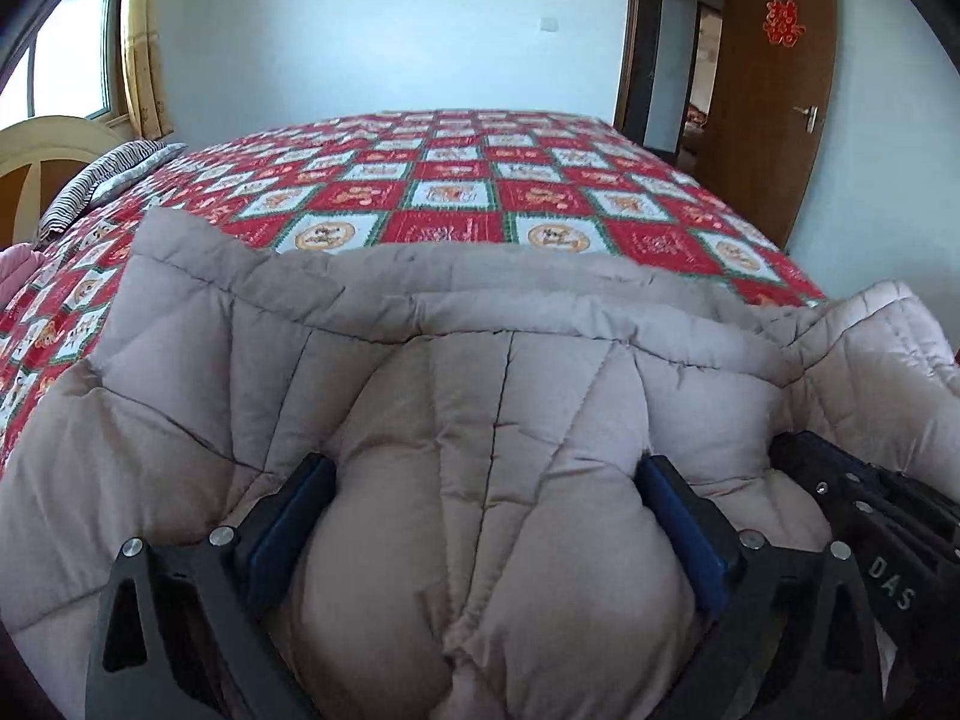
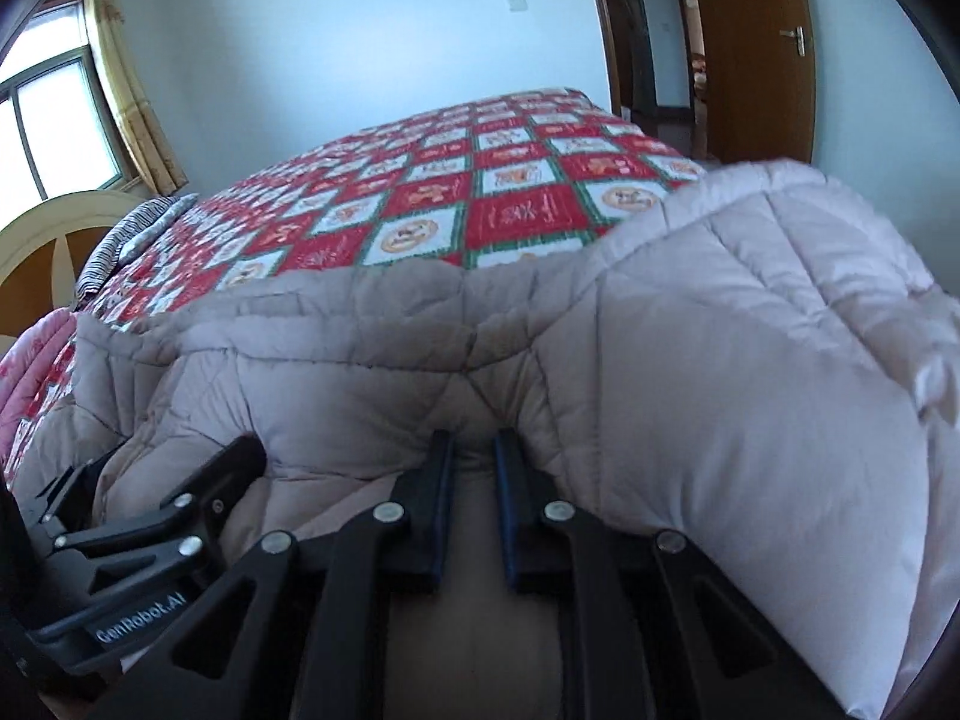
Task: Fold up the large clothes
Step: 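Grasp the jacket's folded edge with both tools and lift it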
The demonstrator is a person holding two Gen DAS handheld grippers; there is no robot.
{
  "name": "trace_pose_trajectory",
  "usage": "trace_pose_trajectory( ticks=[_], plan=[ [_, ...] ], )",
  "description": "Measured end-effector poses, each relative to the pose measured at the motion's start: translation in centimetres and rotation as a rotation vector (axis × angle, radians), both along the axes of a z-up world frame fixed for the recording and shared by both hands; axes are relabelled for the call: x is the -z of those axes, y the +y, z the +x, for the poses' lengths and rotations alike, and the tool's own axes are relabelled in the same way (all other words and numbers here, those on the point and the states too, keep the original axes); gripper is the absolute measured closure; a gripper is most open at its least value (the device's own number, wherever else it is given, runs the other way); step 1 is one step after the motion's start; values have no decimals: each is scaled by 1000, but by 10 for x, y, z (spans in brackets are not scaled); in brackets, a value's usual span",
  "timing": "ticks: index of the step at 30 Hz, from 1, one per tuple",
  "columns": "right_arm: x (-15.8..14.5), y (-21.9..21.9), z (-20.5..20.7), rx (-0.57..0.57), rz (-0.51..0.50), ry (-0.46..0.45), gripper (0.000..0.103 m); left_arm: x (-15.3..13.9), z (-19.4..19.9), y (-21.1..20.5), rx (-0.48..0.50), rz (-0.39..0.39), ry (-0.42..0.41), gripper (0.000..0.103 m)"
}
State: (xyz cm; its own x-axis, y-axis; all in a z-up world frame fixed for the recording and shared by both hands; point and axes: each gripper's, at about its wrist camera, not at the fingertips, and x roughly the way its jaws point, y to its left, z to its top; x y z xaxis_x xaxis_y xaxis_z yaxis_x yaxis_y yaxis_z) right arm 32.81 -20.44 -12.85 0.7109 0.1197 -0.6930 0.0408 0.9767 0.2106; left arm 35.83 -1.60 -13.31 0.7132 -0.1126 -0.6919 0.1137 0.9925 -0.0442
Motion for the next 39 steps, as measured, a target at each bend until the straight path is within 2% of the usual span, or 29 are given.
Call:
trace_pose_trajectory(
  ticks=[5, 8, 9, 12, 14, 23, 26, 29, 32, 33, 36, 37, 39],
  plan=[
    [-9, 0, -6, -1, 5, 14, 87, 2, 0, -2, -2, 25, 6, 1],
    [-33, -3, -36, 11, 51, -48, 87, 3, 1, -3, -4, 33, 7, 1],
    [-36, 0, -42, 6, 32, -50, 87, 2, 1, -3, -4, 36, 6, 1],
    [-18, 11, -42, -13, -19, -10, 87, 2, 1, -3, -4, 36, 5, 1],
    [-3, 11, -41, -2, -22, -36, 88, 2, 1, -3, -7, 38, 4, 1],
    [10, 11, -30, 18, -41, -36, 92, 0, -2, -3, 2, 24, 10, 1],
    [10, 11, -29, 17, -46, -38, 92, -13, -16, 8, 69, -12, 37, 1],
    [11, 8, -31, 15, -34, -43, 92, -40, -59, 43, 98, -72, -15, 1],
    [10, 10, -32, 15, -49, -48, 92, -57, -108, 100, 3, -155, -60, 1],
    [10, 11, -32, 15, -52, -48, 92, -57, -129, 127, -46, -205, -71, 1],
    [9, 11, -32, 12, -53, -54, 91, -47, -166, 174, -171, -286, -73, 2],
    [9, 12, -32, 12, -58, -51, 90, -39, -180, 191, -213, -338, -55, 2],
    [6, 17, -28, 7, -96, -12, 90, -29, -192, 202, -234, -408, -39, 2]
  ],
)
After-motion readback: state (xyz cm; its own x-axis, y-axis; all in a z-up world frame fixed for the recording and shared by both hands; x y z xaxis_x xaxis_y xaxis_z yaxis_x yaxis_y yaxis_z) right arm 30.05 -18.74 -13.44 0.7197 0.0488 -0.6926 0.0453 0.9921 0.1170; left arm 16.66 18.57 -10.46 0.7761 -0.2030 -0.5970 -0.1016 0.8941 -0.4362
